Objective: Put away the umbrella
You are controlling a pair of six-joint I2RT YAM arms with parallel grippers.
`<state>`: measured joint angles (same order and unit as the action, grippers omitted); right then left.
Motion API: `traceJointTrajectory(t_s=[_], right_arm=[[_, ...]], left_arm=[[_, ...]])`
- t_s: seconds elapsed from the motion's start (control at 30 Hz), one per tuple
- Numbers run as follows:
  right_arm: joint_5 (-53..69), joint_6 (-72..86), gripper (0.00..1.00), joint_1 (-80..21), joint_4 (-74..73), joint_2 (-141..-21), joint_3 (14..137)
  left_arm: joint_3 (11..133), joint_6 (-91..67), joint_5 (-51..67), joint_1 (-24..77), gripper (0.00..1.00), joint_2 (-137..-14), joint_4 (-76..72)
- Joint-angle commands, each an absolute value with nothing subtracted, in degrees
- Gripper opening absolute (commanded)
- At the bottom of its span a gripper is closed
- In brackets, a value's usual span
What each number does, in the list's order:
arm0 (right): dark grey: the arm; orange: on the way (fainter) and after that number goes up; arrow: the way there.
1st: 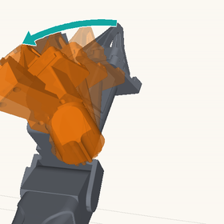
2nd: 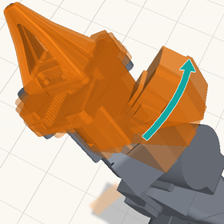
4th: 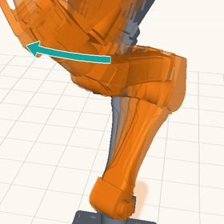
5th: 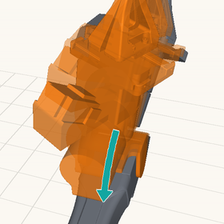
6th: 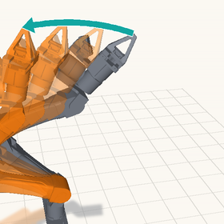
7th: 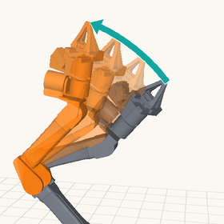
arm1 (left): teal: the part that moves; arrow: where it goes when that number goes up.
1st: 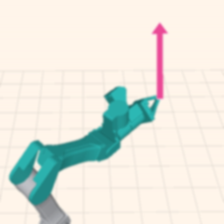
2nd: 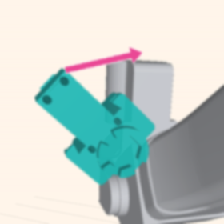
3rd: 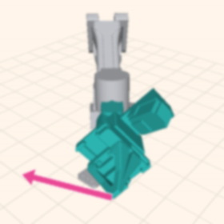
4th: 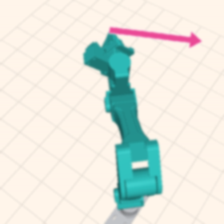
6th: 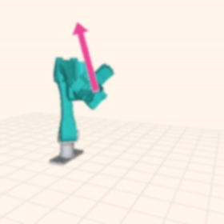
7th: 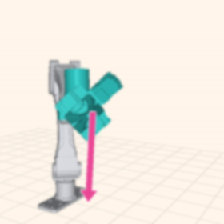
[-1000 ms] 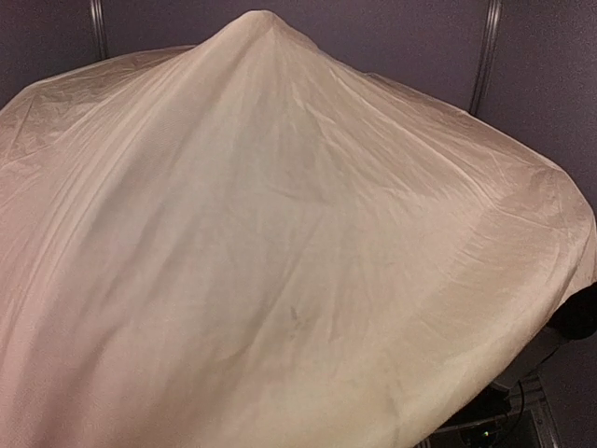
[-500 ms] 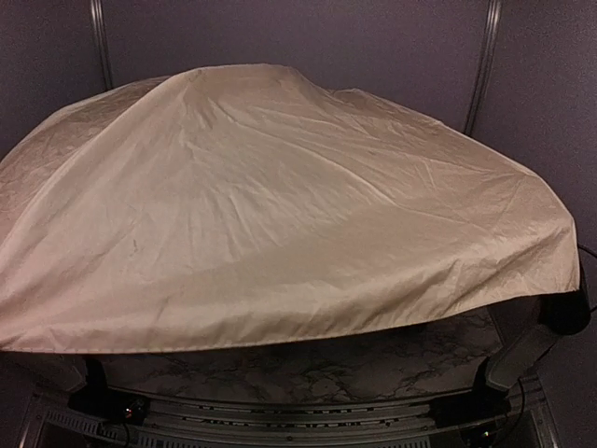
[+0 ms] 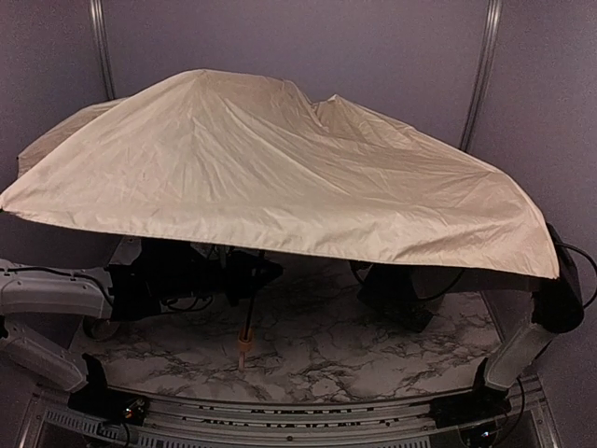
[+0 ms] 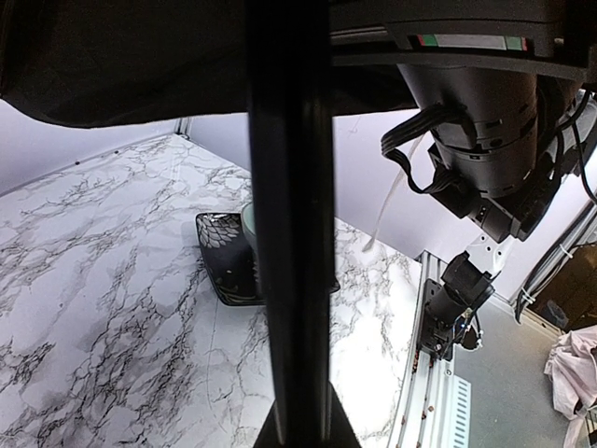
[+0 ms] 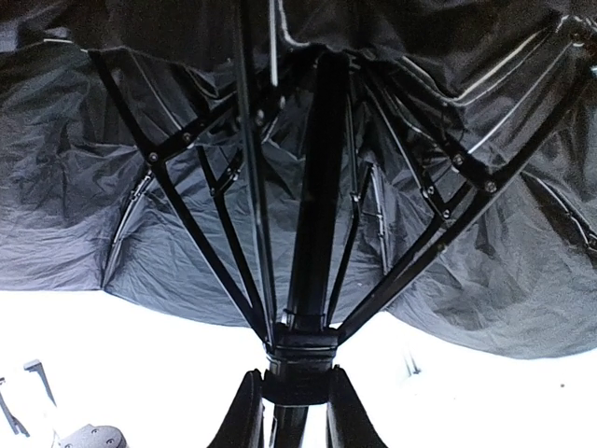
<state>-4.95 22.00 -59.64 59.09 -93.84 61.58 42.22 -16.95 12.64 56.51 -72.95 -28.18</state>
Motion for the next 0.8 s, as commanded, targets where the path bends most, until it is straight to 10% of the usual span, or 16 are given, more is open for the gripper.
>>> traceJointTrajectory(t_s=[0.0, 0.77], right_arm=[[-6.2, 18.2, 0.02, -63.9, 34.7, -100.0, 55.3], [-11.3, 18.7, 0.02, -67.0, 28.2, -103.4, 56.5]], left_arm=[[46.6, -11.4, 10.2, 52.5, 0.0, -66.1, -53.1], [48.5, -13.0, 9.7, 47.3, 0.0, -72.3, -60.3]])
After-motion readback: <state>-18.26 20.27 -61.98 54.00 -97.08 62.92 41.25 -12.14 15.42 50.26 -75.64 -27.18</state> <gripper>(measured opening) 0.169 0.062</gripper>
